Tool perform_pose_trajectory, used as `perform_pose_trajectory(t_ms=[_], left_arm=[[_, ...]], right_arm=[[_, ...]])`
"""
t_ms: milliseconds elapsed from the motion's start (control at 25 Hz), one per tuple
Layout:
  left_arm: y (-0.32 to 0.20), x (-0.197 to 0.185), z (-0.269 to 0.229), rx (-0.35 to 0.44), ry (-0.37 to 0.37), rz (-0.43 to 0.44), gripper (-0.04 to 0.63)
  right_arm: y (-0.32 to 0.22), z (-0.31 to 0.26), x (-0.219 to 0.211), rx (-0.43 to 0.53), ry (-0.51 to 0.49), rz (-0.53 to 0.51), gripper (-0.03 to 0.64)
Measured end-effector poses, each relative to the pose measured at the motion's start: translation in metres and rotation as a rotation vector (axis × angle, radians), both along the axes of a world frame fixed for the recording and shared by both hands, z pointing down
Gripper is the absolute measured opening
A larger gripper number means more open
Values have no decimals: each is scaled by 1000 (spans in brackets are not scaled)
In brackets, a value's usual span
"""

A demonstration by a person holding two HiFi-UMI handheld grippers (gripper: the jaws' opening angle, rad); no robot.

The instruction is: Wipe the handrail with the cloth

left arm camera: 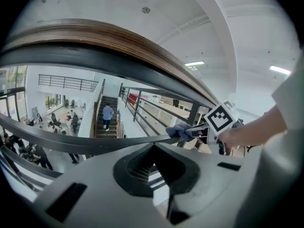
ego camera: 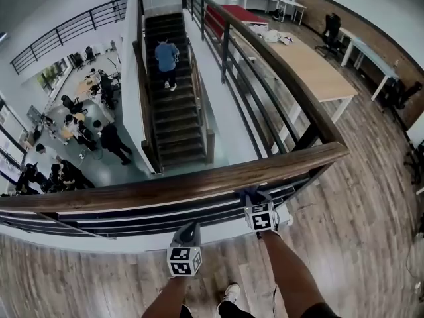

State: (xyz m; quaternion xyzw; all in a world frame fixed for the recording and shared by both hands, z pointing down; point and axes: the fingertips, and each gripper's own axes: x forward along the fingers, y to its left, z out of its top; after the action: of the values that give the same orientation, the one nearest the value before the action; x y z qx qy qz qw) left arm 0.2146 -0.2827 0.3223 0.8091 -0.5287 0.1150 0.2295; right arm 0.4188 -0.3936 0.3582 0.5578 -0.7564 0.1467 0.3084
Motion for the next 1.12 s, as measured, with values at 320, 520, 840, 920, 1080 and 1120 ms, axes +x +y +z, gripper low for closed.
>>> perform_pose_trajectory(t_ms=[320,520,840,920,1080,1120], left_arm=[[-9,42,-7,24,-25,15,2],[-2,69,-1,6,-54,32,2],[-1,101,-1,8,-74,54,2],[-2,104,-4,13,-86,61,2],[-8,104,-12,32,-112,75,2],[-7,102,-12,33,-119,77,2]], right_arm=[[-26,-2,81,7,-9,70,78],[-40,2,139,-11,-32,133,78],[-49,-4,240,-31,36,237,78],[-50,0,260,-48,19,265,78],[-61,-1,279,-70,11,272,78],[-62,-3,280,-69,17,265,78]])
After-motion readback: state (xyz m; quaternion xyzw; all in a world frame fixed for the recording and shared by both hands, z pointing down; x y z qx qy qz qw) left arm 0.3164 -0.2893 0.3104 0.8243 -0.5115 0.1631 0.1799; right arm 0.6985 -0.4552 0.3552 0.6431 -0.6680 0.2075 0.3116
